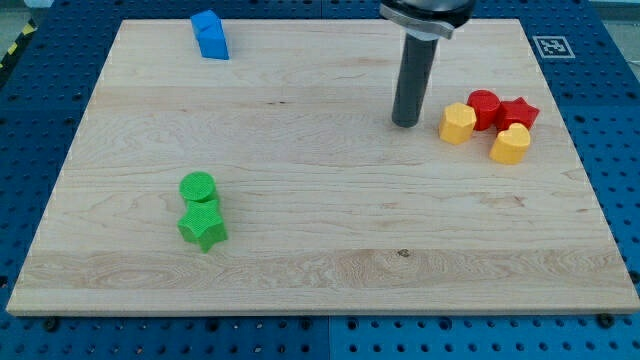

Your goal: Keep your arm in between green blocks and yellow hexagon

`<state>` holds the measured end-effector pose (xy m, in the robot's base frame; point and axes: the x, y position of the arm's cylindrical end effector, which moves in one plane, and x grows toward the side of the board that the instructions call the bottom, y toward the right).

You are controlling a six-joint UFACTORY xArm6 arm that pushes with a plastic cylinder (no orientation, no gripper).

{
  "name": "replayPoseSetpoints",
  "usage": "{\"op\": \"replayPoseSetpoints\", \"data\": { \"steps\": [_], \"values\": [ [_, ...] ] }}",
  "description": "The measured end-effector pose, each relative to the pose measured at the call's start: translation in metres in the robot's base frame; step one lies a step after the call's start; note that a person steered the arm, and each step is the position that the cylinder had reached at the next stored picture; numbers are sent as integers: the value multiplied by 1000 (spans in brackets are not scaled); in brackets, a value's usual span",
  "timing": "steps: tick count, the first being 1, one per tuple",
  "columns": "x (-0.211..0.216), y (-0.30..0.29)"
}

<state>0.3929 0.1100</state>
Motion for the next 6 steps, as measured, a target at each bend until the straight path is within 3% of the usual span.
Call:
{"op": "replayPoseSetpoints", "data": {
  "steps": [4,6],
  "values": [
    [5,34],
    [23,-20]
  ]
}}
